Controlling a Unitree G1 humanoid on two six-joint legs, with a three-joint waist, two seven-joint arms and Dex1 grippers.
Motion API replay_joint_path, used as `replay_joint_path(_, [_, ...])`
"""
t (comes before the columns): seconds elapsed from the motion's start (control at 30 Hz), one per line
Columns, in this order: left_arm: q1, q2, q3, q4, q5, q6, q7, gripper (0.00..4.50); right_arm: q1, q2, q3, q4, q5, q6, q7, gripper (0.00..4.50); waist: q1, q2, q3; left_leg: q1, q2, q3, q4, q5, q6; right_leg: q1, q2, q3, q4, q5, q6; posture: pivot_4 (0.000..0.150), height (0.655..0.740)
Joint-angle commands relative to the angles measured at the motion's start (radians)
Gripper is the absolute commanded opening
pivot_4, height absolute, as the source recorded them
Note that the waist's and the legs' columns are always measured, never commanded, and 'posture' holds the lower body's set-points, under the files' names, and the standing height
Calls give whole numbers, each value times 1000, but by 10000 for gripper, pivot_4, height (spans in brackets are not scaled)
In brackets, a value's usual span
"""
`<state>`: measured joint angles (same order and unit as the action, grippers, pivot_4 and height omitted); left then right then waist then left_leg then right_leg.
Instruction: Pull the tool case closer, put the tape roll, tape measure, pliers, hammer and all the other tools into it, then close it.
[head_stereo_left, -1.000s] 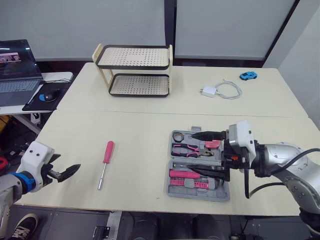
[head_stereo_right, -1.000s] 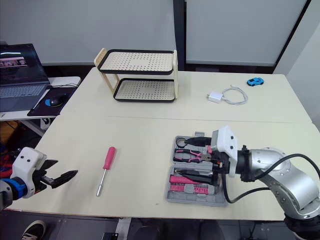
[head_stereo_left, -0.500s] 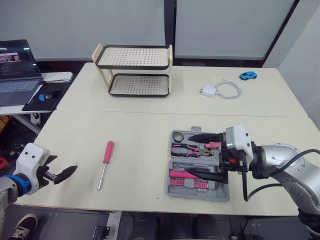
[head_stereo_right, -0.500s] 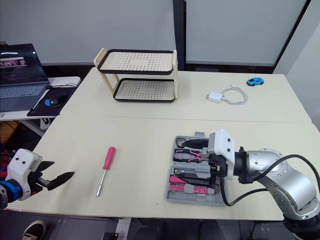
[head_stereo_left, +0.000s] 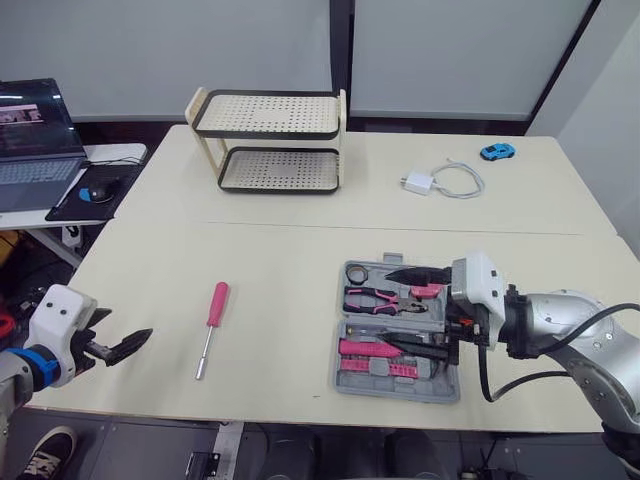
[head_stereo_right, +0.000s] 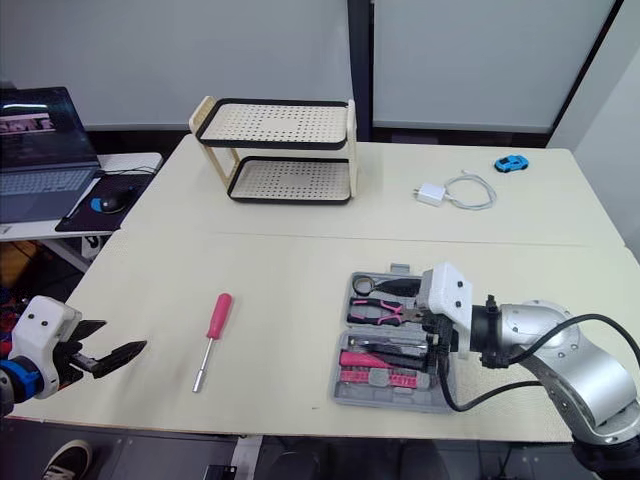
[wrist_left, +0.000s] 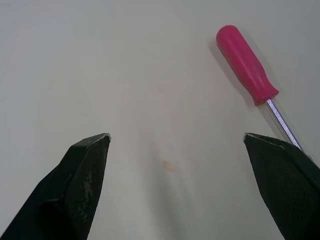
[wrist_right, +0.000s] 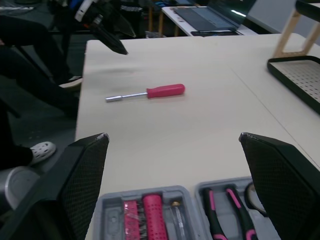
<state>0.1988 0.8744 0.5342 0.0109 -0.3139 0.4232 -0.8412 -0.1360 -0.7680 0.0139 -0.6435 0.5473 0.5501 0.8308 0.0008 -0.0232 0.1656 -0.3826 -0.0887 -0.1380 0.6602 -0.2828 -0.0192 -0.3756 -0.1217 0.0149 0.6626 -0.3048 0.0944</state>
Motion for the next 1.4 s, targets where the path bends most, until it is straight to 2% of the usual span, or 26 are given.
replay_joint_path(0.03, [-46, -21, 60, 14, -15, -44, 53, 44427, 63, -4, -135, 58, -58, -78, -41, 45000, 2, 0, 0, 0, -1, 0, 0, 0, 0, 0, 0, 0, 0, 0, 0, 1500, 7400])
replay_joint_path(0.23, [-66, -56, 42, 36, -12, -80, 77, 44427, 154, -23, -242, 118, -83, -129, -18, 45000, -6, 0, 0, 0, 0, 0, 0, 0, 0, 0, 0, 1, 0, 0, 0, 1500, 7400])
replay_joint_path(0.63, [-113, -52, -12, 79, 41, -104, 103, 44427, 174, -25, -233, 110, -119, -138, -10, 45000, -4, 0, 0, 0, 0, 0, 0, 0, 0, 0, 0, 1, 0, 0, 0, 1500, 7400])
replay_joint_path(0.83, [-104, -11, -5, 109, 39, -102, 47, 44427, 147, -34, -211, 68, -88, -113, 24, 45000, -6, 0, 0, 0, 0, 0, 0, 0, 0, 0, 0, 0, 0, 0, 0, 1500, 7400])
replay_joint_path(0.97, [-116, 58, -33, 168, 60, -143, -30, 44427, 104, -41, -150, 18, -43, -87, 67, 45000, -6, 0, 0, 0, 0, 0, 0, 0, 0, 0, 0, 0, 0, 0, 0, 1500, 7400])
replay_joint_path(1.13, [-196, 186, -112, 303, 116, -289, -151, 44427, 48, -31, -65, -44, -7, -62, 91, 45000, -4, 0, 0, 0, 0, 0, 0, 0, 0, 0, 0, 0, 0, 0, 0, 1500, 7400])
replay_joint_path(1.27, [-303, 312, -242, 451, 211, -536, -287, 44427, 6, -10, -18, -73, 21, -42, 80, 45000, -3, 0, 1, 0, -1, -1, 0, 0, 0, 0, 0, 0, 0, 0, 0, 1500, 7400])
replay_joint_path(1.4, [-463, 372, -385, 597, 320, -791, -354, 44427, -3, 1, 16, -93, 0, -41, 61, 45000, -4, 0, 1, -1, -1, 0, -1, 0, 0, -2, 0, 0, 0, 0, 0, 1500, 7400])
